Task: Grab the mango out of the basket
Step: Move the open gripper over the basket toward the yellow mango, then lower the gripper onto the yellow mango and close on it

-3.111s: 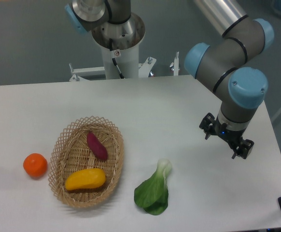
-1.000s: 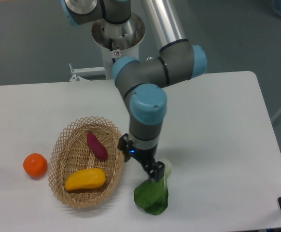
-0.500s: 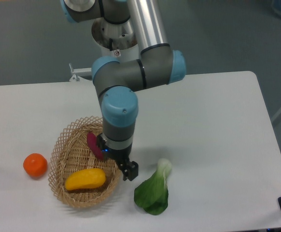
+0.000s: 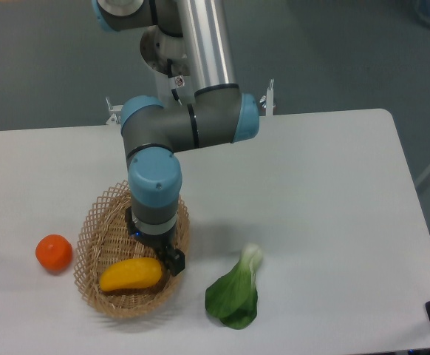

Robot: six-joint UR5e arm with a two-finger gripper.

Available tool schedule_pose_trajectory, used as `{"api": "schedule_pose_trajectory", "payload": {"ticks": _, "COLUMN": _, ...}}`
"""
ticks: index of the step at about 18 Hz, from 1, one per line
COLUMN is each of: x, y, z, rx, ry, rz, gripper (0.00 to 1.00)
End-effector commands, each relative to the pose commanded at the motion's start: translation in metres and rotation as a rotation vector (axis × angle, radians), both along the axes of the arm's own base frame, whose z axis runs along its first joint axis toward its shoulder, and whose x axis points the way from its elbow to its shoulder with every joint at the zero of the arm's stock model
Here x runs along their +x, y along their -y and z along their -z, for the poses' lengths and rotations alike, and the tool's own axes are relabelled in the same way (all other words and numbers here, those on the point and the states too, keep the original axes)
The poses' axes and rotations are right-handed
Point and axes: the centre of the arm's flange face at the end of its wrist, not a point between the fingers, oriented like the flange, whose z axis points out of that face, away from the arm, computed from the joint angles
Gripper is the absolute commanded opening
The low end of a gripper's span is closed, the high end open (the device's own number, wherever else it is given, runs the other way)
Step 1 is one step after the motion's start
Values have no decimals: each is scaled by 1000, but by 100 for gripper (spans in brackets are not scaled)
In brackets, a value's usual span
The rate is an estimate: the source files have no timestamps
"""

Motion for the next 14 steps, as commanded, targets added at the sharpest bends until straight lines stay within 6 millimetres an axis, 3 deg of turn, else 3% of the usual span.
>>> {"api": "schedule_pose_trajectory", "payload": {"ticks": 14, "x": 12, "y": -18, "z": 36, "rx": -12, "ry": 4, "rz": -32, "gripper": 100}}
